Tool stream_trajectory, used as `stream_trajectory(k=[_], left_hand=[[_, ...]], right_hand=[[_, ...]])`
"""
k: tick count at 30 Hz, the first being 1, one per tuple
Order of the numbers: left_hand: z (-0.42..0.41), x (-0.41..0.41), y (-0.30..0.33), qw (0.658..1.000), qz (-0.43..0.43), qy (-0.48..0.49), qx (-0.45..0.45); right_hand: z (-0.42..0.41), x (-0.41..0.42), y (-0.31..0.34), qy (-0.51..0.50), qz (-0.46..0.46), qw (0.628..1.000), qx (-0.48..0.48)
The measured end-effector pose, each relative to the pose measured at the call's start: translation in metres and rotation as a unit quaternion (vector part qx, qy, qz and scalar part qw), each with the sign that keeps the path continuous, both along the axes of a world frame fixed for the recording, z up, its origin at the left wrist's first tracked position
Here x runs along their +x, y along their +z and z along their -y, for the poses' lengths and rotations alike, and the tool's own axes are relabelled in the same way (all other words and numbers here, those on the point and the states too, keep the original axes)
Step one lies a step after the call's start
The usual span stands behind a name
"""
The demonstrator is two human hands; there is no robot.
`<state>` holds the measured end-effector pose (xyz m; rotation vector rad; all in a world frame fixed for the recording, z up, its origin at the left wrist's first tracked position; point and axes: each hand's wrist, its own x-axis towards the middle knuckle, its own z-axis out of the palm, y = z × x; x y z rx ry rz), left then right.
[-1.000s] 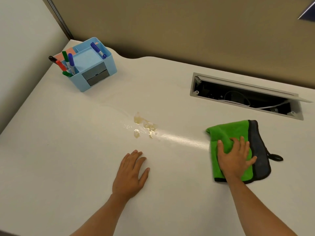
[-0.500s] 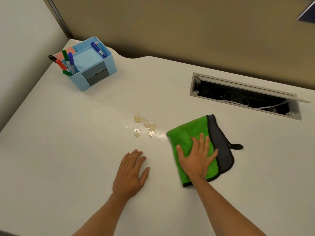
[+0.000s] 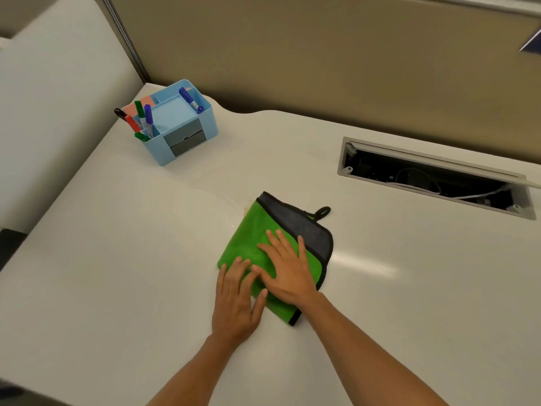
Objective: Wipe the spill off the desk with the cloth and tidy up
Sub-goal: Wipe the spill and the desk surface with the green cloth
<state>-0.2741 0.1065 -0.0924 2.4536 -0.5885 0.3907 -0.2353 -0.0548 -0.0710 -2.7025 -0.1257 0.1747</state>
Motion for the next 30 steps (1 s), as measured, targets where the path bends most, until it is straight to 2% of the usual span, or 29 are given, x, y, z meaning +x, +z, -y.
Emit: stream_trajectory(k=[3,6,9,12,18,30], left_hand=[[0.026,0.009,0.011,0.999,-0.007,-0.001,0.031],[0.050,0.020,0.020,0.992,-0.081,0.019,0.090],[0.065,0.031,0.019,0.970,-0.146,0.022,0.194],[0.068,0.042,0.013,0.950,-0.181,0.040,0.253],[0.067,0.055,0.008,0.946,-0.187,0.077,0.252],[0.014,0.149,0.000,0.951,-0.169,0.124,0.229]], right_hand=[[0.023,-0.027,0.004,-0.128,0.072,0.986,0.075],[0.054,-0.078,0.001,-0.250,0.127,0.958,0.066],[0.096,-0.138,-0.007,-0.362,0.114,0.925,0.010],[0.130,-0.183,-0.016,-0.450,0.063,0.890,-0.030],[0.141,-0.190,-0.028,-0.449,-0.028,0.889,-0.081],[0.140,-0.188,-0.022,-0.455,-0.042,0.886,-0.084]])
